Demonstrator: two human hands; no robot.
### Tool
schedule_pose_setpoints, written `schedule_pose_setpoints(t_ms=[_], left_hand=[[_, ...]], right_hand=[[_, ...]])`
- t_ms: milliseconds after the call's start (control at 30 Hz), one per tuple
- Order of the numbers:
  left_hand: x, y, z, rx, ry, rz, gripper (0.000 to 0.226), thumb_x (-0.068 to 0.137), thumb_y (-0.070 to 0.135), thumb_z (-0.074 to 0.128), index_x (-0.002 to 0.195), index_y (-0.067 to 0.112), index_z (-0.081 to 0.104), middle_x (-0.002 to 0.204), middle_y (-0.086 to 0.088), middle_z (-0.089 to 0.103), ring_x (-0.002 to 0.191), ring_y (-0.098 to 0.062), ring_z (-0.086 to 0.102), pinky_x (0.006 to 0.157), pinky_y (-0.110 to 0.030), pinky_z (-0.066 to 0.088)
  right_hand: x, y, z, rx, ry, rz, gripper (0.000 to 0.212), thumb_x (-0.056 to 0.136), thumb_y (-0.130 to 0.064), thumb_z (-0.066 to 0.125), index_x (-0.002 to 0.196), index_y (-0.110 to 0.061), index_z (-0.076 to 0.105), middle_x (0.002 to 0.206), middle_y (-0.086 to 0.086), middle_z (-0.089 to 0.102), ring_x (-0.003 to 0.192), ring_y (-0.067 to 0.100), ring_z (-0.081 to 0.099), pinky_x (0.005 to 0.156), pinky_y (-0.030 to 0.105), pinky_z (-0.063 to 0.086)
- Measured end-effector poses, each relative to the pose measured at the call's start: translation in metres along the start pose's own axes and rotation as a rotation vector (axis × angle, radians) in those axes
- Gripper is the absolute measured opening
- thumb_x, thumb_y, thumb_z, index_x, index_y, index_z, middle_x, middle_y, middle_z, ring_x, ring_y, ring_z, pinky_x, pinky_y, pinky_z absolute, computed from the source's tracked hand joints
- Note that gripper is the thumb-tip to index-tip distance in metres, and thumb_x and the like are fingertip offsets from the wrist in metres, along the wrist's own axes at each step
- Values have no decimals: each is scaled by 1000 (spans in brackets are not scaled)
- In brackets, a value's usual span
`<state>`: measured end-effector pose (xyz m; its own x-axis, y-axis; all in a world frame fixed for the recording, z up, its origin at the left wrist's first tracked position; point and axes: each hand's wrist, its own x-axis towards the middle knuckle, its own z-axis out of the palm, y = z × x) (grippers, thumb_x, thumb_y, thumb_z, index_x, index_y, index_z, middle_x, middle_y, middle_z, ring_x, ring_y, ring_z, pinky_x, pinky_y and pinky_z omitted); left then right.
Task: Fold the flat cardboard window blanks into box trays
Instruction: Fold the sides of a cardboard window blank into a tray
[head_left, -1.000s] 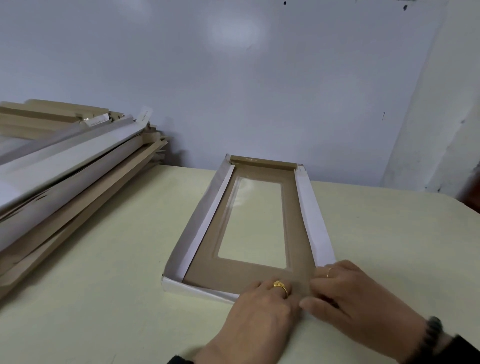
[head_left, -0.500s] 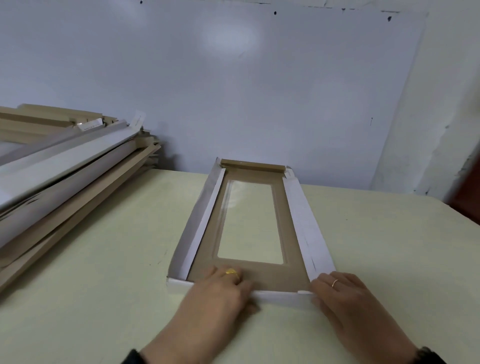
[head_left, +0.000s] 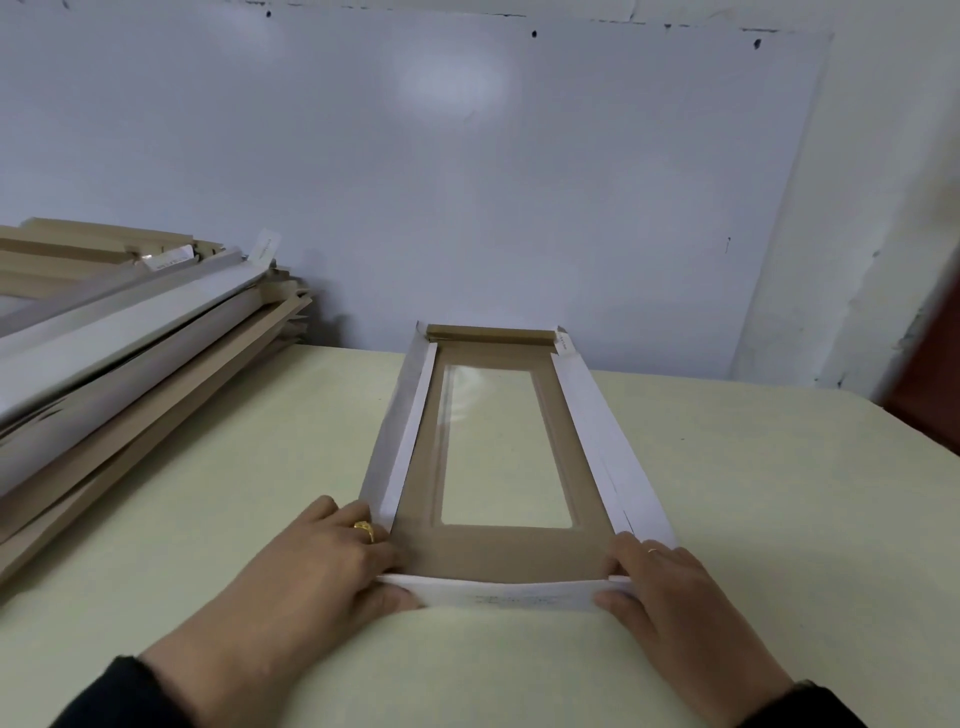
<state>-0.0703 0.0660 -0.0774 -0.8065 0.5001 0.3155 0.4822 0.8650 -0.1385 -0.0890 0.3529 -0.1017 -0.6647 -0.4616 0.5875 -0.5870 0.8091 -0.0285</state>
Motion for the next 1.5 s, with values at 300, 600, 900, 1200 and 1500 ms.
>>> schedule_pose_setpoints(t_ms=[300, 600, 900, 1200, 1500], left_hand=[[-11, -7, 9, -240, 100, -164, 42, 75, 65, 41, 71, 24, 48, 66, 18, 44, 70, -2, 34, 72, -17, 30], [-14, -10, 19, -406, 11, -187, 50, 71, 71, 29, 72, 29, 55, 74, 16, 48, 82, 2, 41, 88, -19, 26], [-18, -10, 21, -385, 72, -182, 35, 81, 53, 37, 68, 25, 54, 65, 20, 43, 68, 0, 41, 85, -10, 25], [-6, 22, 19, -99, 214, 0, 52, 93, 52, 26, 88, 25, 70, 77, 9, 60, 81, -7, 54, 85, -25, 36], [15, 77, 26, -138, 178, 79, 38, 75, 63, 36, 71, 29, 53, 65, 19, 47, 63, 4, 47, 65, -14, 32]], right_hand=[[-2, 2, -2, 188, -70, 81, 43, 61, -8, 84, 69, -24, 44, 62, -20, 40, 50, 3, 38, 56, 15, 32], [-3, 8, 3, -74, 3, -47, 20, 71, -32, 62, 57, -18, 57, 59, -7, 53, 64, 9, 39, 60, 22, 33], [-6, 22, -15, 151, -55, 62, 32, 57, -33, 71, 74, -30, 44, 61, -15, 54, 70, 3, 43, 82, 10, 30], [1, -8, -1, -128, 75, -139, 58, 99, -28, 15, 69, -20, 64, 57, -8, 58, 54, 13, 59, 71, 25, 36], [20, -56, -10, 576, 259, 31, 21, 75, 5, 40, 69, -8, 55, 50, 0, 50, 57, -3, 42, 76, 5, 41]])
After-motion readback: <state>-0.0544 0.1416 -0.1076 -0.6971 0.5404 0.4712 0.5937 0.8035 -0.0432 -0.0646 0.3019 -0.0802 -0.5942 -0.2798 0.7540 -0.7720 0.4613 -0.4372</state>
